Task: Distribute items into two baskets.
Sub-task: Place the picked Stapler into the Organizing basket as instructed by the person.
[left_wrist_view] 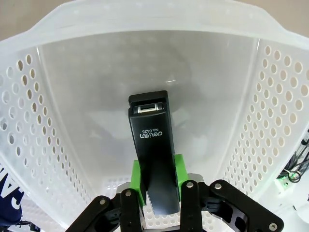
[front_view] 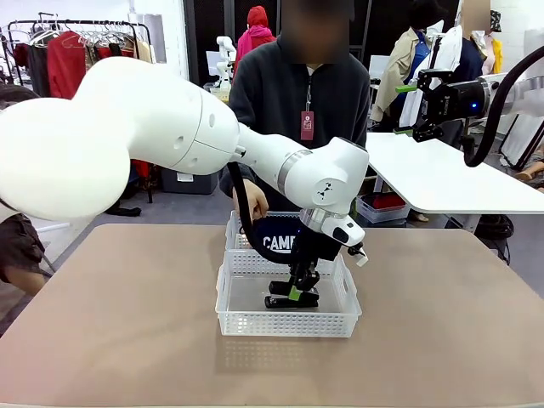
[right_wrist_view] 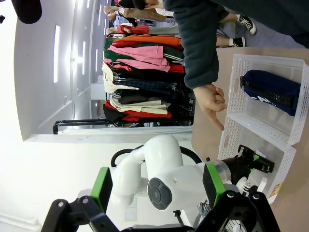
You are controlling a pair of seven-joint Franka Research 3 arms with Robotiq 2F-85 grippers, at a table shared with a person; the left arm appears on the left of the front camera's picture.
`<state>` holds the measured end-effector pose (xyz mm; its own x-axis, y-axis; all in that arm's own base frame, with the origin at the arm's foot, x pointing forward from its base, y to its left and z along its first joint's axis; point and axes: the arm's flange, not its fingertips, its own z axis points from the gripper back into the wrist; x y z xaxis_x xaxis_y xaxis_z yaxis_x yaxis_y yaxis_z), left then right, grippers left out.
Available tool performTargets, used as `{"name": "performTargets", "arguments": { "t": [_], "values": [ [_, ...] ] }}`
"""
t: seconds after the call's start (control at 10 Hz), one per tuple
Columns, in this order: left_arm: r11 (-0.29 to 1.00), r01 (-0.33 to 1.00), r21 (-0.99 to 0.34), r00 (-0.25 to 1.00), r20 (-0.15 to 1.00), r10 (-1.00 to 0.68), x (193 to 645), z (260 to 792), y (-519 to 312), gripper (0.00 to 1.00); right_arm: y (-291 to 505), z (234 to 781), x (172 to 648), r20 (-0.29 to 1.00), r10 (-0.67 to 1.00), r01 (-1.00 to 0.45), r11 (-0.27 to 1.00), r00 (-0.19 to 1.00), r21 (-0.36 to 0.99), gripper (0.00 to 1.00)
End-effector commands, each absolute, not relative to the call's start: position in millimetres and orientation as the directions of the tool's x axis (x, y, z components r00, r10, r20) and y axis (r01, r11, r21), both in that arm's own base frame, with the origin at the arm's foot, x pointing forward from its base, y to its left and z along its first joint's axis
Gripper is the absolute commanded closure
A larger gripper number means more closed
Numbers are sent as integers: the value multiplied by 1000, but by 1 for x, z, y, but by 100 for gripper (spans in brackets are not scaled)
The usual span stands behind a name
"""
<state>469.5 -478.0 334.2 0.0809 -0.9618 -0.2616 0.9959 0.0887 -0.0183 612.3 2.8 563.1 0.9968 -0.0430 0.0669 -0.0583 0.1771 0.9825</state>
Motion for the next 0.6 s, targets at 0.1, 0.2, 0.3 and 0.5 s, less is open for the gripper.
{"name": "performTargets", "arguments": {
  "t": [0.1,0.2,0.3,0.5],
  "values": [
    [111,993,-33,99,-259,-961,473,335,-472,38,3,566,611,67,-42,-59,176,997,983,0],
    [114,993,-31,103,-259,-960,473,335,-471,19,3,566,611,67,-42,-59,176,997,983,0],
    [118,993,-32,105,-262,-959,474,337,-470,0,3,566,611,67,-42,-59,176,997,983,0],
    [136,990,-30,124,-254,-959,475,346,-462,0,3,566,611,67,-42,-59,176,997,983,0]
  ]
}}
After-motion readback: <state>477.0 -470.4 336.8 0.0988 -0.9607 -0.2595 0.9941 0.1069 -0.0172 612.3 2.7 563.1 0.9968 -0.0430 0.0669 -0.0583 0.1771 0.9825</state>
